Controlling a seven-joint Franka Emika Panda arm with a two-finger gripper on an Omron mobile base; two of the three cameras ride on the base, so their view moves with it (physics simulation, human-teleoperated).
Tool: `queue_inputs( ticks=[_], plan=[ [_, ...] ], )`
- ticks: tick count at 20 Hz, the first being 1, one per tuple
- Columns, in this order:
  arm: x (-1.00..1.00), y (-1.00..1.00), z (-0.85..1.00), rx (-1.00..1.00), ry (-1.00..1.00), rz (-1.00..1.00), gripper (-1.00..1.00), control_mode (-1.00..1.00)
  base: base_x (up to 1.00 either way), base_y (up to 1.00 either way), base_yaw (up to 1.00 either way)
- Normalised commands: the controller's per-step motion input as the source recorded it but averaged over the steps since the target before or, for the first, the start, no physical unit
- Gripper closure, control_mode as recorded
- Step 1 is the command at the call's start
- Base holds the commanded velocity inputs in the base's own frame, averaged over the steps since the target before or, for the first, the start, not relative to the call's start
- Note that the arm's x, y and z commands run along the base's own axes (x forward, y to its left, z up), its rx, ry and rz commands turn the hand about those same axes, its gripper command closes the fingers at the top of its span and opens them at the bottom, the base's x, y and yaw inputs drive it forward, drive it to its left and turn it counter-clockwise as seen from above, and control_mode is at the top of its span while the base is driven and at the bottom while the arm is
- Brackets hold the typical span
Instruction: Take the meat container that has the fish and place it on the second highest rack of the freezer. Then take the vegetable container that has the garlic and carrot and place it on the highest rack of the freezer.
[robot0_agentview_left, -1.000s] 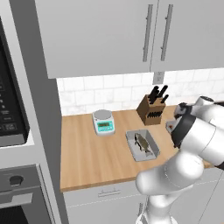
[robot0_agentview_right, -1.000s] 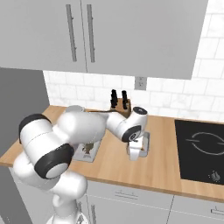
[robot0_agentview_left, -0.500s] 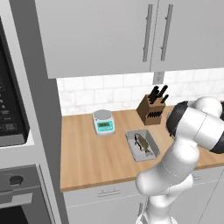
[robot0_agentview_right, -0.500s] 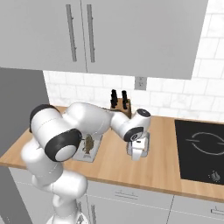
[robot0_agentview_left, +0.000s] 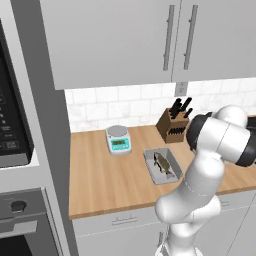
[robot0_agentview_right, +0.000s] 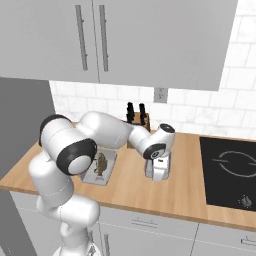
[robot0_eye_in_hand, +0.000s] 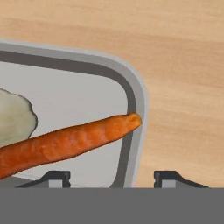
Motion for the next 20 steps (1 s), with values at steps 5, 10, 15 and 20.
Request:
queue_inputs(
  ticks=[5,10,15,20],
  plan=[
    [0.05,0.00,-0.02,0.00,0.03,0.00,1.00,-1.00,0.00,0.00,0.00],
    [0.00,0.02,-0.31,0.00,0.00,0.00,1.00,-1.00,0.00,0.00,0.00],
    [-0.06,0.00,-0.04,0.00,0.00,0.00,1.00,-1.00,0.00,0.00,0.00],
    [-0.48,0.12,0.55,-0.04,-0.18,0.06,1.00,-1.00,0.00,0.00,0.00]
  ],
)
